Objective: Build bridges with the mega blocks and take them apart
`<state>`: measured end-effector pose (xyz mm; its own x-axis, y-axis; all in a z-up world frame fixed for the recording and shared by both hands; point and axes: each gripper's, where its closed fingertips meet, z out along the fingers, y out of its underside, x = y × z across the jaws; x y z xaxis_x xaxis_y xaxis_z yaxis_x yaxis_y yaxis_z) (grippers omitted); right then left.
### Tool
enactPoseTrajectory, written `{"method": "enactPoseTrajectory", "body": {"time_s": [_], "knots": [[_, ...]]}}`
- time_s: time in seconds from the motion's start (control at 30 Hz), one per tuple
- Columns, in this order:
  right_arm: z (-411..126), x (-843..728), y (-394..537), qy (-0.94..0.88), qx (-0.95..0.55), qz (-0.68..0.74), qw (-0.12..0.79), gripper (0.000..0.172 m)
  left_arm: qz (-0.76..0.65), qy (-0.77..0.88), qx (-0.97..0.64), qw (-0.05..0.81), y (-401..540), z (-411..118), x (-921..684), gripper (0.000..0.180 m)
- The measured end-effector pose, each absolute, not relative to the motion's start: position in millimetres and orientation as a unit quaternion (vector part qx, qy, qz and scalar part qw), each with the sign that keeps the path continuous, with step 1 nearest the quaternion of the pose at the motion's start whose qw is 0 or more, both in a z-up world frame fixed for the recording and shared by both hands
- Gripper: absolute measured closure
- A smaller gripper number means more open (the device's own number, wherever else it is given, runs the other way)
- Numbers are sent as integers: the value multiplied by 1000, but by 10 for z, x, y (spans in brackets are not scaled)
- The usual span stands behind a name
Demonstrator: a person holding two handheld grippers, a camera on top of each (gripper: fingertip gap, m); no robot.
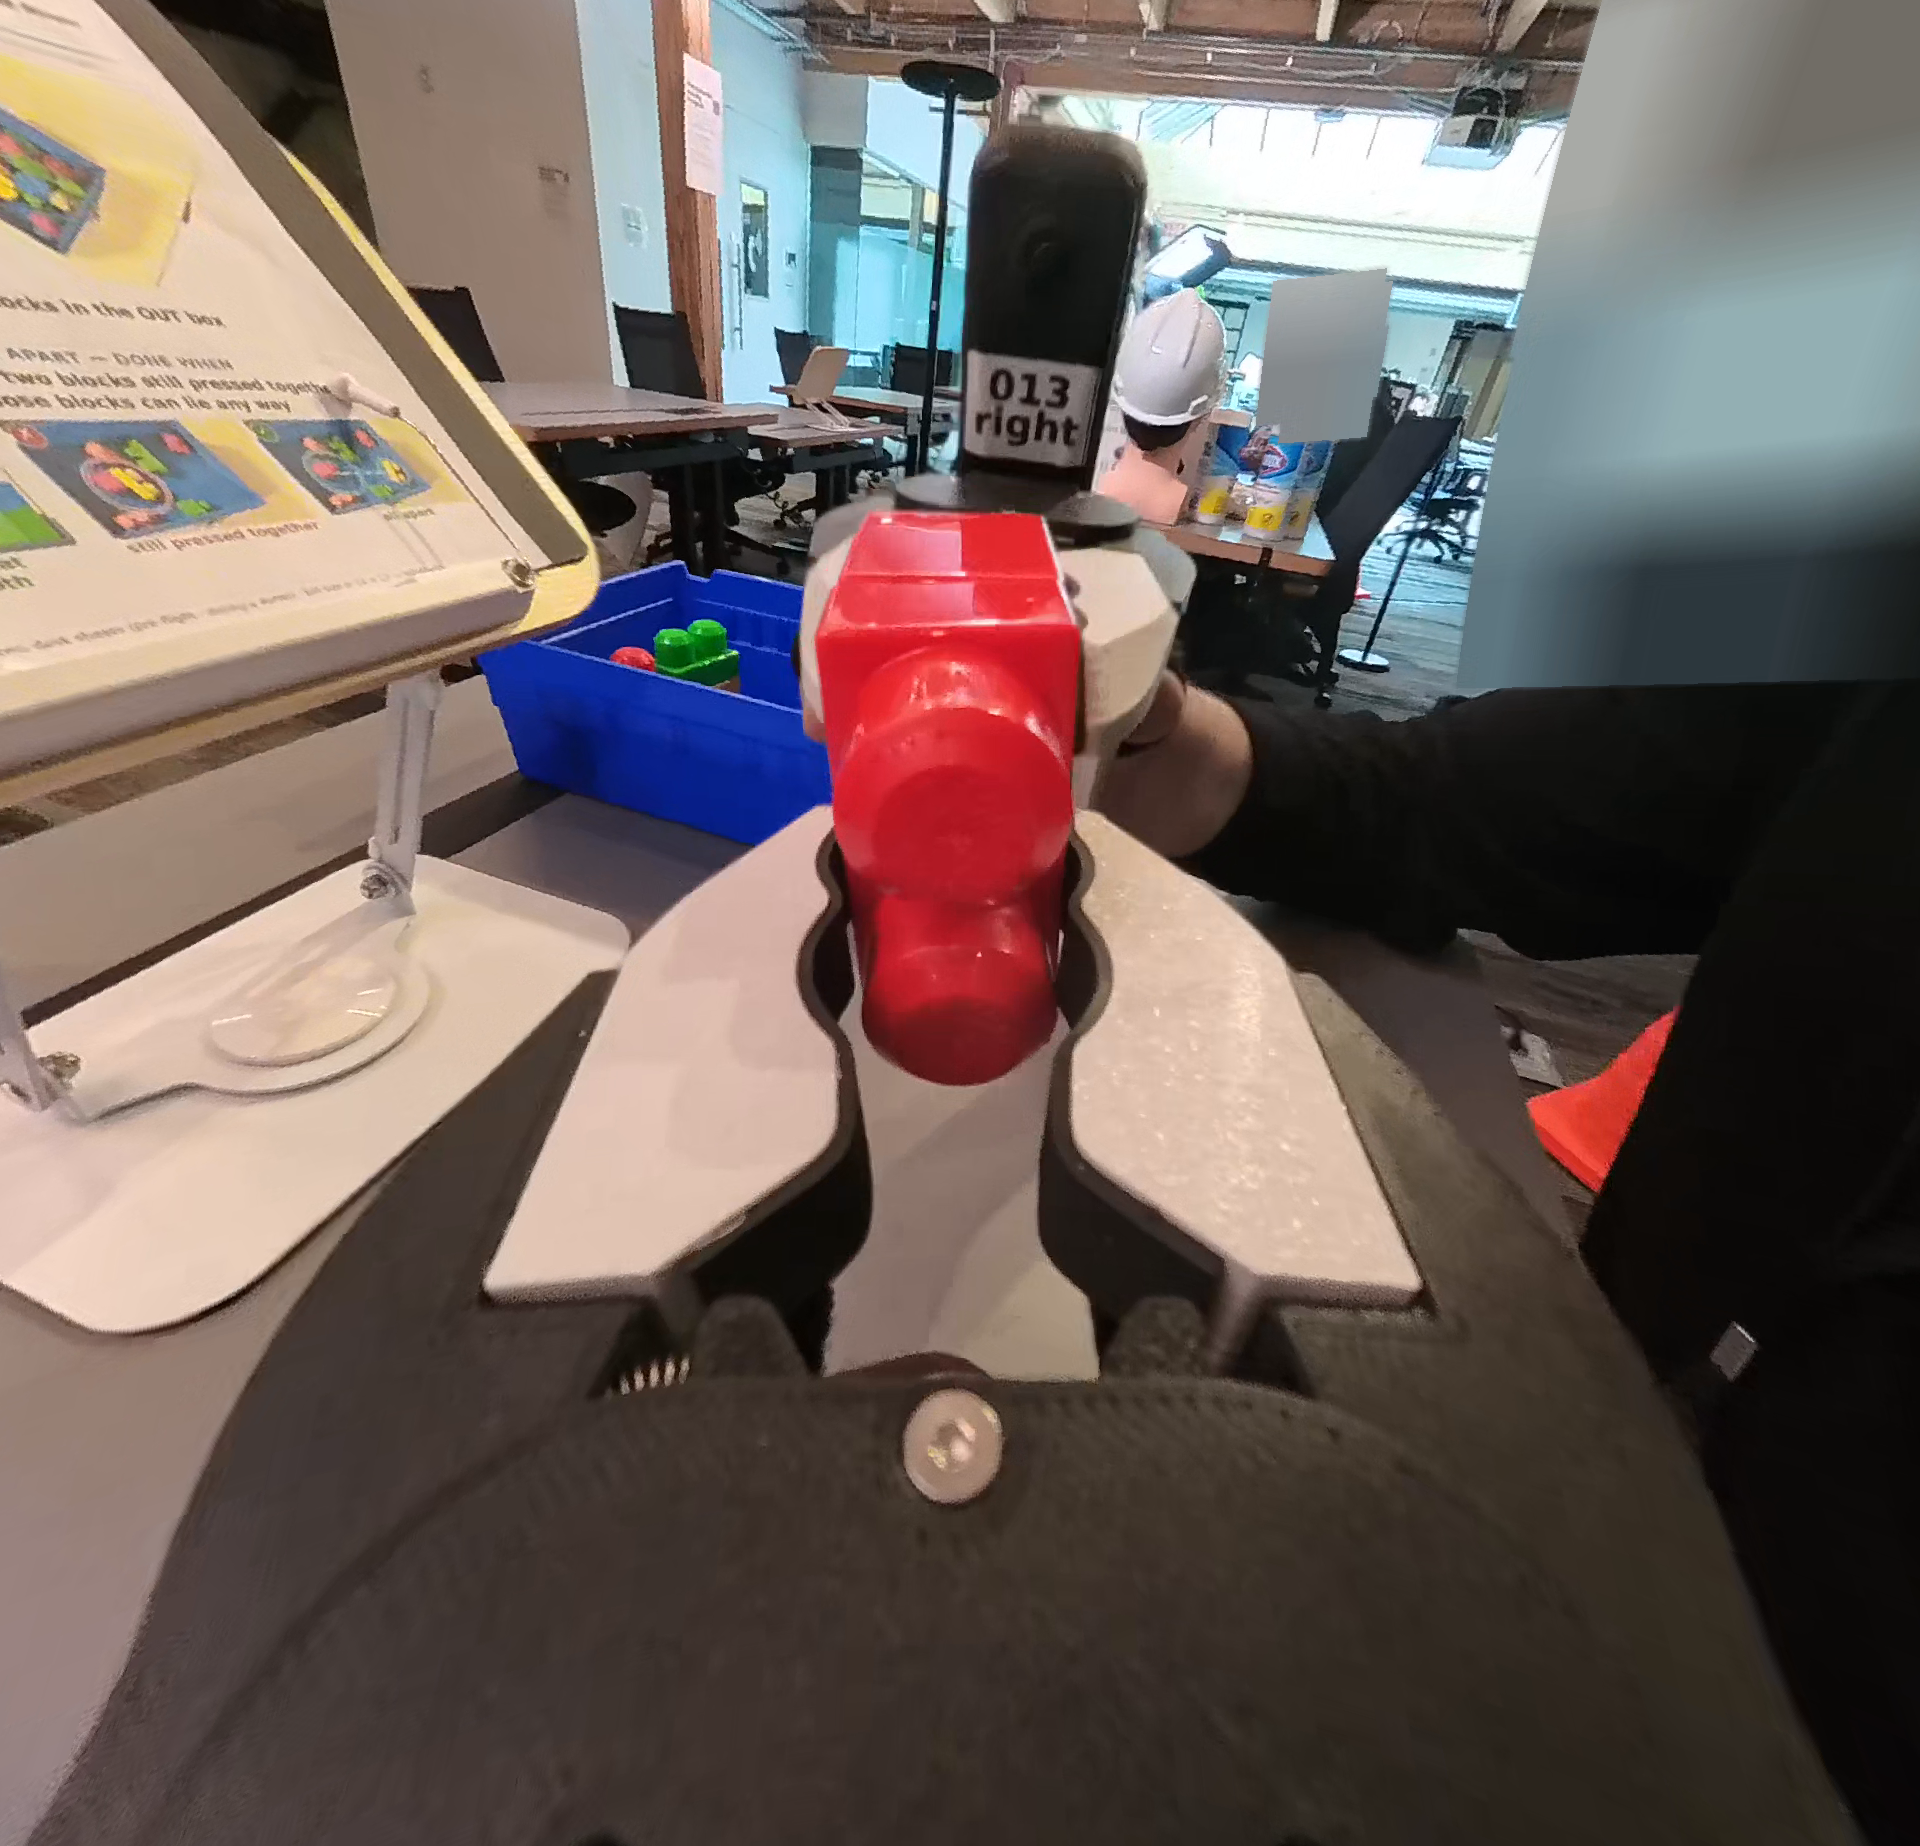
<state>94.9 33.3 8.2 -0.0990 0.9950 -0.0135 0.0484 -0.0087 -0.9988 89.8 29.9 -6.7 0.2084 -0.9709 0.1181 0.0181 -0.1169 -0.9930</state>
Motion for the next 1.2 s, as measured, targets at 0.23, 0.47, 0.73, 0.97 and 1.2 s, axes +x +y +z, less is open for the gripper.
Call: {"method": "enactPoseTrajectory", "body": {"time_s": [0.23, 0.47, 0.73, 0.97, 1.2], "knots": [[107, 942, 289, -538, -486, 513, 460, 136, -469, 432, -581, 506, 242, -177, 1037, 145], [115, 933, 278, -531, -489, 523, 454, 137, -453, 442, -573, 521, 241, -129, 1033, 145], [84, 898, 223, -545, -485, 507, 459, 138, -407, 469, -591, 515, 248, -296, 1101, 145], [137, 929, 249, -543, -498, 498, 457, 137, -416, 467, -589, 511, 264, -226, 1124, 145], [95, 923, 263, -529, -510, 529, 424, 137, -455, 446, -574, 515, 232, -137, 1079, 142]]}}
